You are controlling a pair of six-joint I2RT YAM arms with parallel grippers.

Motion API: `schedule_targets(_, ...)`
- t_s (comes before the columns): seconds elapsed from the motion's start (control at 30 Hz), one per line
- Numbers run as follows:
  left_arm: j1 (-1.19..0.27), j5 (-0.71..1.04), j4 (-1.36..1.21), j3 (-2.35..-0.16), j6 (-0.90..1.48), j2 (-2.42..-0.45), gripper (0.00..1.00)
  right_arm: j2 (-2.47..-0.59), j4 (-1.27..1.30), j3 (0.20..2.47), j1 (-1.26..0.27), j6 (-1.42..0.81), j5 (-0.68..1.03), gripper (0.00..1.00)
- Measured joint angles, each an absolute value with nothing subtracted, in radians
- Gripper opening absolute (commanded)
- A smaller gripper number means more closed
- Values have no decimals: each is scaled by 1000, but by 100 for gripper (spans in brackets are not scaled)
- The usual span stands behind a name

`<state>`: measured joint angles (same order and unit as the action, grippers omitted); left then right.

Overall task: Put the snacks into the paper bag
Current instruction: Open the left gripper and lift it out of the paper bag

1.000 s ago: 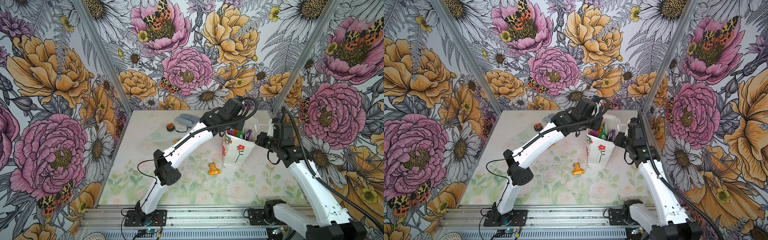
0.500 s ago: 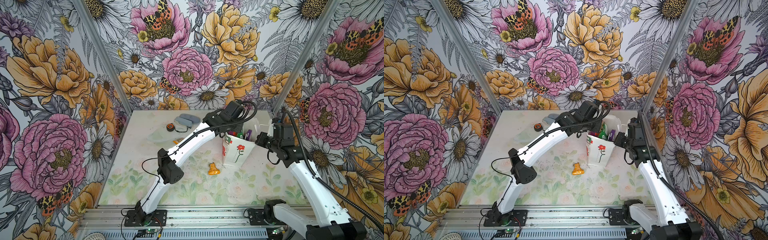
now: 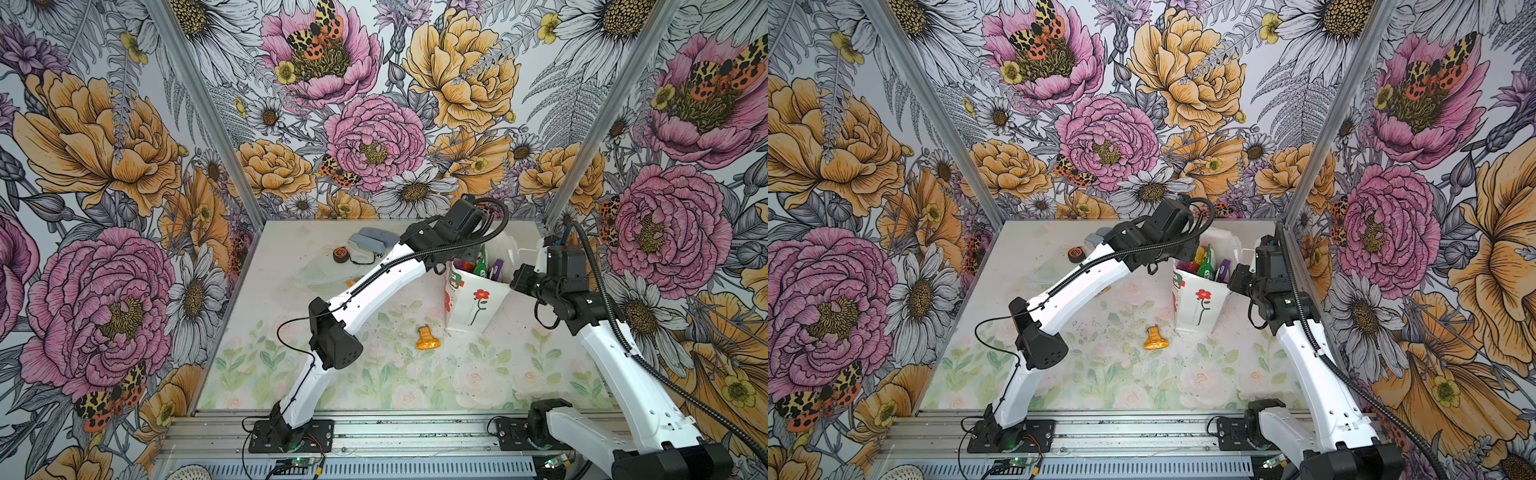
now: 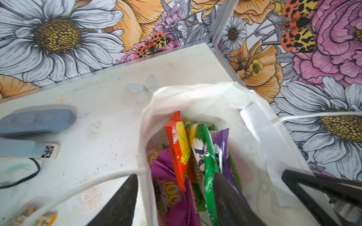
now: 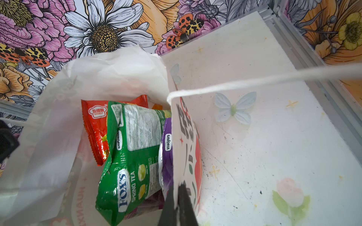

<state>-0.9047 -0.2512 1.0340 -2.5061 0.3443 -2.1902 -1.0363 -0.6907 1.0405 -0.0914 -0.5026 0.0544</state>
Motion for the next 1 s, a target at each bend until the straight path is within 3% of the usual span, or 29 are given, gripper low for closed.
schedule_targets(0.27, -828, -188, 1064, -2506, 416, -2188, 69, -1068, -686, 1064, -108, -488, 61, 0)
schedule_targets(0.57, -823, -81, 1078, -2506, 458, -2245, 52, -1126, -687, 1110, -144, -488, 62, 0)
schedule_targets(0.67, -821, -65, 1092, -2506, 469, -2260, 44, -1147, -679, 1123, -158, -488, 61, 0)
schedule_targets(0.83, -813, -63, 1112, -2506, 476, -2263, 21, -1180, -680, 1157, -179, -480, 57, 0)
schedule_targets(1.0, -802, -86, 1120, -2506, 497, -2263, 4, -1215, -696, 1196, -184, -469, 49, 0)
